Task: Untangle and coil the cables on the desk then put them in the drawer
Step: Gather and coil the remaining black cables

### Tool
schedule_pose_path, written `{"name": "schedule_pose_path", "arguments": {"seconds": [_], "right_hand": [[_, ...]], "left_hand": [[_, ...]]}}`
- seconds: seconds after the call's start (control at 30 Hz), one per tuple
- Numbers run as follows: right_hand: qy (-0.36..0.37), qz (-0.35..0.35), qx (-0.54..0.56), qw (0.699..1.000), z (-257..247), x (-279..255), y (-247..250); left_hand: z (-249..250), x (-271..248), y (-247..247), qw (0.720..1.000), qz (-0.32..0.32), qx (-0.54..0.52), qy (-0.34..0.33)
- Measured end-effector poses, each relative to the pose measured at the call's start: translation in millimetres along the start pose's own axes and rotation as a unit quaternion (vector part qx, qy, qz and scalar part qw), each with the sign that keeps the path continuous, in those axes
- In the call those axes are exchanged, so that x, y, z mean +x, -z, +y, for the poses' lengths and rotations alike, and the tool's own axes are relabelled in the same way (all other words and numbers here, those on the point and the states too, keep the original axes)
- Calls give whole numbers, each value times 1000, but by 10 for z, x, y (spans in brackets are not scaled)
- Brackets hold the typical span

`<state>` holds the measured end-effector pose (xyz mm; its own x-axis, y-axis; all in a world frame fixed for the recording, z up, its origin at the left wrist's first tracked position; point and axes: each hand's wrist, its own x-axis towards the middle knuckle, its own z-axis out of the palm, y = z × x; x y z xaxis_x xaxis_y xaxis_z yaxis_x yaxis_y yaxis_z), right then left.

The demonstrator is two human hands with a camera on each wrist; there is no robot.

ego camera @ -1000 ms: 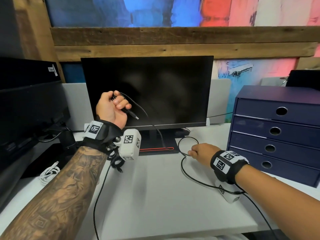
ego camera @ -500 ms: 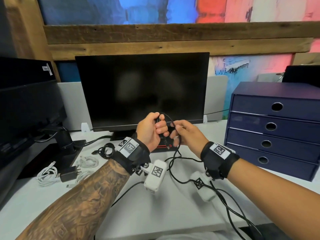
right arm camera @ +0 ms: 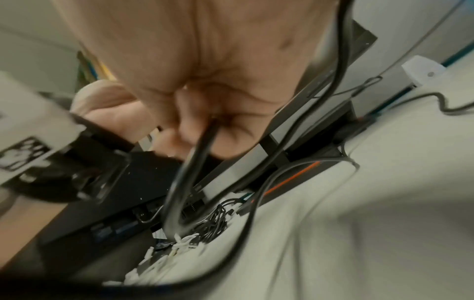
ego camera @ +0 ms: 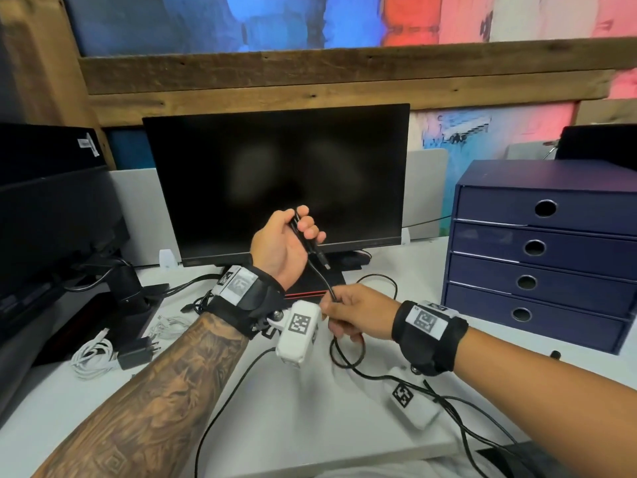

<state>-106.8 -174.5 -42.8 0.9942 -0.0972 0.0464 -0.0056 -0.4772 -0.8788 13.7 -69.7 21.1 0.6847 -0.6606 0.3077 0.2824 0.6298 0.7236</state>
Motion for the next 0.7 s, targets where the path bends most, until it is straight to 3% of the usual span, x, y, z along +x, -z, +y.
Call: {"name": "schedule_pose_path", "arguments": {"seconds": [0.1, 0.23, 0.4, 0.57, 0.63, 0.7], "right_hand": [[42, 80, -172, 981, -80, 10, 24], [109, 118, -314, 936, -188, 17, 149], [158, 178, -399, 886, -298, -31, 417], [210, 217, -497, 814, -335, -74, 546], [249, 222, -533, 777, -330, -59, 580], [275, 220, -545, 761, -324, -46, 623]], "left_hand": [[0, 96, 182, 996, 15, 85, -32], [-97, 82, 285, 986, -7, 166, -33], [-173, 0, 288, 919, -71, 387, 26], [-166, -137, 152, 867, -154, 464, 93], [-172, -137, 152, 859, -175, 466, 121], [-179, -127, 159, 856, -179, 456, 164]]}}
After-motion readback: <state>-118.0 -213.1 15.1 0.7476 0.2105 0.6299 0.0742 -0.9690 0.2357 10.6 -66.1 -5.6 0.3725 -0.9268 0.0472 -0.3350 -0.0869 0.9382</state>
